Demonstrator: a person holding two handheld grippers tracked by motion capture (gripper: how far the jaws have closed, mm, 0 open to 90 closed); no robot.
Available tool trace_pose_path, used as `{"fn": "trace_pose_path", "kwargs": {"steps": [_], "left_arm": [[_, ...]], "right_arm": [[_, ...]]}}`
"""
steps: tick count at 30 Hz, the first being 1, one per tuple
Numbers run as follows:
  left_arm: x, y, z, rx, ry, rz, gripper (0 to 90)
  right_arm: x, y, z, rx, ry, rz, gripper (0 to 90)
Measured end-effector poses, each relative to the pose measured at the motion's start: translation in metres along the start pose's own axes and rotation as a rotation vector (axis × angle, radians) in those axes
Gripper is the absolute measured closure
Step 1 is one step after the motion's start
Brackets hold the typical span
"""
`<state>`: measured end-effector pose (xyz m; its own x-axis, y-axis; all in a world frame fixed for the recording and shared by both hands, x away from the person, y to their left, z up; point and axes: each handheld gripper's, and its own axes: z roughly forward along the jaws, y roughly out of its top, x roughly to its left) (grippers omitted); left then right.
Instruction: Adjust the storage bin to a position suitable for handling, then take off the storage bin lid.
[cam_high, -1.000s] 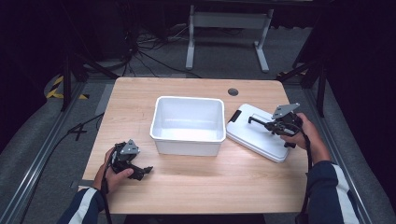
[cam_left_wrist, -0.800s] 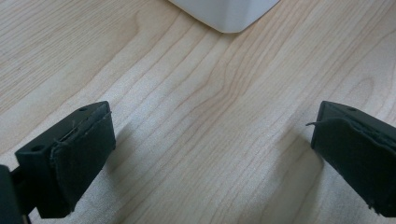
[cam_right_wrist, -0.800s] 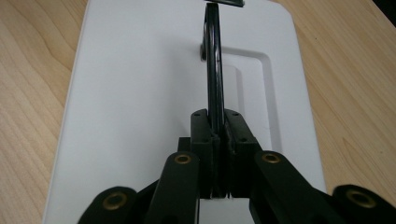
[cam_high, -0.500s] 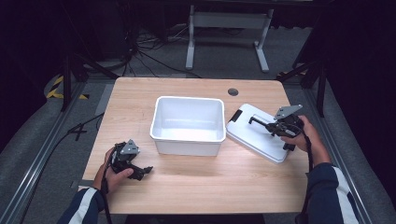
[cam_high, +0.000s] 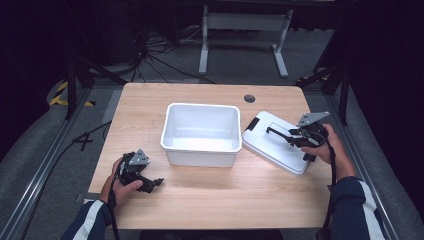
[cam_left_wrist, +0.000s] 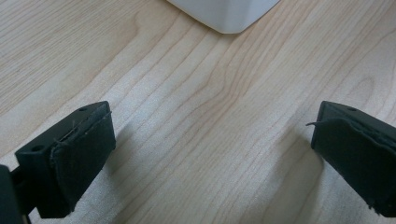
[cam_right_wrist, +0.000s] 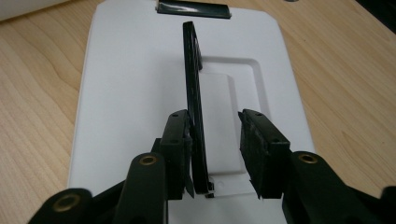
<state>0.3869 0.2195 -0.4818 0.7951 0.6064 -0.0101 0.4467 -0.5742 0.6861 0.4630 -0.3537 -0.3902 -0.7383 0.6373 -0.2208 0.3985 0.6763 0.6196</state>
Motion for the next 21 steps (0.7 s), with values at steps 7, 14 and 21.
{"fn": "trace_pose_path", "kwargs": {"steps": [7,14,21], "left_arm": [[0.0,0.0,0.0,0.0,0.0,0.0,0.2],[0.0,0.0,0.0,0.0,0.0,-0.001,0.2],[0.0,0.0,0.0,0.0,-0.001,-0.001,0.2]], "right_arm": [[0.0,-0.001,-0.01,-0.043,0.019,0.036,51.7],[0.007,0.002,-0.016,-0.07,0.022,0.027,49.5],[0.014,0.004,-0.019,-0.069,0.01,0.019,49.0]]}}
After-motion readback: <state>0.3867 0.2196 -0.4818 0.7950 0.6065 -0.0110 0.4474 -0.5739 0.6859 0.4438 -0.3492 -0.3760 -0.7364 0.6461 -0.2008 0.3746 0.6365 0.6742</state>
